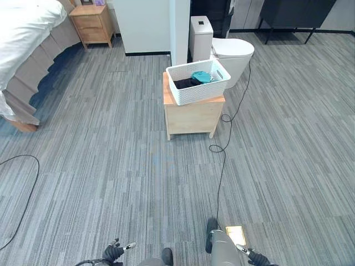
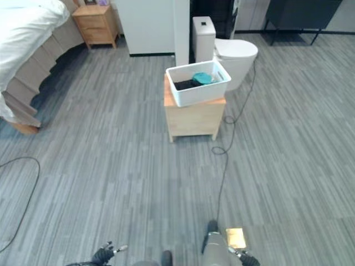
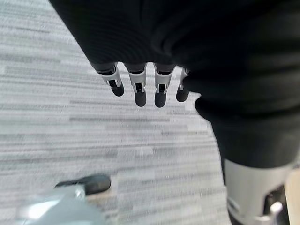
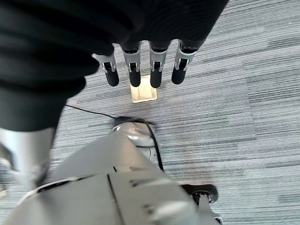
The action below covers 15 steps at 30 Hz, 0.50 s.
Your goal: Grab the laundry basket,head to the washer,open it,put in the laundry and shut it.
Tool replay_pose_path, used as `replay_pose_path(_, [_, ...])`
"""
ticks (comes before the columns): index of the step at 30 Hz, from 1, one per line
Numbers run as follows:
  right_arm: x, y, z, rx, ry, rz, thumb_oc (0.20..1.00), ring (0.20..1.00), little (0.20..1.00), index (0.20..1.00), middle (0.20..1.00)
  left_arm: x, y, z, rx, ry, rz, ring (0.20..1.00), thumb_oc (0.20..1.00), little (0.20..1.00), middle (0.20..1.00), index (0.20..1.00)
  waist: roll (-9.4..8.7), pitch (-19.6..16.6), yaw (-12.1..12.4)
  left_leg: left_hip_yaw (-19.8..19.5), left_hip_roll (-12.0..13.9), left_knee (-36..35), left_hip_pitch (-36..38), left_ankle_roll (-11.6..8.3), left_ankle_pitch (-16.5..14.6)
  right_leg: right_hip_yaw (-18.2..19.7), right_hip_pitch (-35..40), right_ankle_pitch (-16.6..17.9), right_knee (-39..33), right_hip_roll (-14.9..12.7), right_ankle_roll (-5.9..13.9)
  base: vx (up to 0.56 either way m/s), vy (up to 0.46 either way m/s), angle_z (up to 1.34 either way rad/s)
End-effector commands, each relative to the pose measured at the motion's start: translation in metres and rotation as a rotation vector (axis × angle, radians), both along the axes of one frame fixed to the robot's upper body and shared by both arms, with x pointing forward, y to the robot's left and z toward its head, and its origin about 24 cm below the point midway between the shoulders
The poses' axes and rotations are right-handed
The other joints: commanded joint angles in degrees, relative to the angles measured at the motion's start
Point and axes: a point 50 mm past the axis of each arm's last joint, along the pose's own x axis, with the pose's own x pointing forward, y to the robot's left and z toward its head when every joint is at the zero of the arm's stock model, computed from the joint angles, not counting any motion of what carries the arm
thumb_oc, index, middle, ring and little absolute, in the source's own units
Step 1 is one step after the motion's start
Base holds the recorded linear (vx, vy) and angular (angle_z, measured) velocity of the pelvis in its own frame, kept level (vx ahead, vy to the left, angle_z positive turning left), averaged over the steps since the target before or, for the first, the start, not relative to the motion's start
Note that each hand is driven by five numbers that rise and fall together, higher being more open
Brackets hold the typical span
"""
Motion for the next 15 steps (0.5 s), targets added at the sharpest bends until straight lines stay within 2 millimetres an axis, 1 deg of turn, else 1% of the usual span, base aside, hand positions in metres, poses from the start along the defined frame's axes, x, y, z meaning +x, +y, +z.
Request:
replay_pose_path(1, [-0.008, -0.013, 0.002, -0.016, 0.015, -0.048, 1.000, 1.000, 1.000, 1.000, 1.000, -0.006, 0.007, 0.001, 0.032, -0.001, -0.007, 1.000, 1.000, 1.000, 1.000, 1.000, 0.89, 0.62, -0.70, -6.34, 4.60, 0.13, 11.12, -2.93, -9.37, 2.50, 5.00, 3.04, -1.01, 3.33, -0.16, 0.73, -0.360, 0.36])
replay_pose_path(2, [-0.016, -0.012, 0.000, -0.008, 0.031, -0.056, 1.000, 1.000, 1.000, 1.000, 1.000, -0.012, 0.006, -0.001, 0.028, 0.014, 0.000, 1.000, 1.000, 1.000, 1.000, 1.000, 0.61, 0.16, -1.04, -7.04, 5.17, 1.69, 11.46, -3.38, -8.76, 3.90, 5.23, 3.60, 1.04, 4.27, -1.10, 0.52, -0.314, 0.40])
replay_pose_path(3, [-0.017, -0.013, 0.001, -0.009, 0.032, -0.052, 1.000, 1.000, 1.000, 1.000, 1.000, -0.013, 0.006, -0.001, 0.024, 0.012, 0.012, 1.000, 1.000, 1.000, 1.000, 1.000, 0.50, -0.34, -1.09, -6.66, 6.04, 4.04, 11.18, -4.27, -6.78, 3.94, 5.34, 3.18, 3.05, 5.05, -1.82, 0.35, -0.234, 0.61])
replay_pose_path(4, [-0.017, -0.013, 0.001, -0.010, 0.032, -0.052, 1.000, 1.000, 1.000, 1.000, 1.000, -0.013, 0.006, -0.001, 0.024, 0.012, 0.012, 1.000, 1.000, 1.000, 1.000, 1.000, 0.55, -0.35, -1.10, -6.67, 6.11, 4.08, 11.17, -4.30, -6.83, 3.91, 5.31, 3.10, 3.14, 5.10, -1.84, 0.31, -0.219, 0.93])
replay_pose_path(5, [-0.019, -0.013, 0.000, -0.006, 0.041, -0.047, 1.000, 1.000, 1.000, 1.000, 1.000, -0.012, 0.007, -0.001, 0.022, 0.007, 0.023, 1.000, 1.000, 1.000, 1.000, 1.000, 0.62, -0.67, -1.30, -6.83, 7.45, 8.82, 10.19, -5.58, -3.22, 3.52, 6.38, 2.22, 4.72, 6.43, -2.89, 0.35, -0.414, 0.81])
replay_pose_path(6, [-0.021, -0.013, 0.000, -0.008, 0.039, -0.053, 1.000, 1.000, 1.000, 1.000, 1.000, -0.005, 0.008, 0.002, 0.004, -0.028, 0.049, 1.000, 1.000, 1.000, 1.000, 1.000, -0.24, 0.25, -0.58, -6.13, 10.15, 28.48, 1.03, -7.35, 7.89, 1.82, 9.82, -0.81, 6.34, 8.32, -6.73, 0.34, -0.413, 0.60])
replay_pose_path(7, [-0.021, -0.012, 0.000, -0.007, 0.040, -0.053, 1.000, 1.000, 1.000, 1.000, 1.000, -0.005, 0.008, 0.002, 0.005, -0.028, 0.049, 1.000, 1.000, 1.000, 1.000, 1.000, -0.36, 0.08, -0.74, -6.27, 10.00, 28.50, 0.74, -7.34, 8.00, 1.74, 9.63, -0.76, 6.32, 8.15, -6.71, 0.34, -0.577, 0.47])
replay_pose_path(8, [-0.014, -0.015, 0.002, -0.016, 0.014, -0.052, 1.000, 1.000, 1.000, 1.000, 1.000, -0.001, 0.009, 0.004, 0.007, -0.042, 0.053, 1.000, 1.000, 1.000, 1.000, 1.000, -1.75, 1.87, 0.42, -6.61, 11.17, 45.05, -7.93, -6.31, 11.16, 0.91, 12.99, -2.68, 5.75, 9.83, -9.60, 0.26, -0.409, 0.52])
replay_pose_path(9, [-0.011, -0.015, 0.003, -0.019, 0.008, -0.042, 1.000, 1.000, 1.000, 1.000, 1.000, -0.001, 0.009, 0.004, 0.006, -0.042, 0.053, 1.000, 1.000, 1.000, 1.000, 1.000, -2.14, 2.10, 0.56, -4.78, 12.86, 46.32, -9.59, -5.38, 10.64, 0.92, 14.60, -3.91, 5.38, 10.76, -10.57, 0.41, -0.506, 0.20])
replay_pose_path(10, [-0.008, -0.016, 0.003, -0.020, 0.000, -0.039, 1.000, 1.000, 1.000, 1.000, 1.000, 0.001, 0.007, 0.004, 0.003, -0.047, 0.040, 1.000, 1.000, 1.000, 1.000, 1.000, -2.74, 2.23, 0.96, -3.37, 13.52, 45.22, -12.51, -4.96, 9.44, 0.76, 16.25, -4.78, 4.75, 10.82, -10.77, 0.26, -0.215, -0.20])
replay_pose_path(11, [-0.008, -0.016, 0.003, -0.021, 0.000, -0.039, 1.000, 1.000, 1.000, 1.000, 1.000, 0.001, 0.007, 0.004, 0.003, -0.047, 0.040, 1.000, 1.000, 1.000, 1.000, 1.000, -2.69, 2.27, 0.98, -3.37, 13.57, 45.28, -12.49, -4.96, 9.38, 0.76, 16.29, -4.79, 4.75, 10.87, -10.78, 0.31, -0.162, -0.43])
replay_pose_path(12, [-0.005, -0.017, 0.005, -0.022, -0.018, -0.045, 1.000, 1.000, 1.000, 1.000, 1.000, 0.003, 0.004, 0.004, -0.004, -0.058, 0.029, 1.000, 1.000, 1.000, 1.000, 1.000, -3.15, 2.14, 1.32, -1.66, 13.90, 42.06, -14.95, -4.99, 7.99, 0.54, 18.31, -5.44, 3.84, 10.84, -10.73, 0.41, -0.091, -0.28])
replay_pose_path(13, [-0.002, -0.021, 0.007, -0.025, -0.050, -0.069, 1.000, 1.000, 1.000, 1.000, 1.000, 0.004, 0.003, 0.005, -0.006, -0.072, 0.024, 1.000, 1.000, 1.000, 1.000, 1.000, -3.35, 1.82, 1.59, -0.18, 13.47, 32.12, -16.91, -5.72, 7.20, 0.84, 20.81, -6.90, 2.46, 10.79, -10.33, 0.41, -0.092, -0.14])
replay_pose_path(14, [-0.002, -0.021, 0.007, -0.025, -0.049, -0.069, 1.000, 1.000, 1.000, 1.000, 1.000, 0.004, 0.003, 0.005, -0.006, -0.072, 0.024, 1.000, 1.000, 1.000, 1.000, 1.000, -3.39, 1.88, 1.61, -0.14, 13.43, 32.03, -16.77, -5.71, 7.23, 0.86, 20.89, -6.91, 2.45, 10.75, -10.32, 0.50, 0.002, 0.25])
replay_pose_path(15, [0.003, -0.024, 0.009, -0.032, -0.075, -0.080, 1.000, 1.000, 1.000, 1.000, 1.000, 0.005, 0.002, 0.005, -0.011, -0.080, 0.026, 1.000, 1.000, 1.000, 1.000, 1.000, -3.24, 1.41, 2.13, 0.87, 12.90, 18.63, -17.44, -6.56, 8.07, 0.56, 22.92, -8.22, 1.73, 10.79, -9.73, 0.43, 0.055, 0.26])
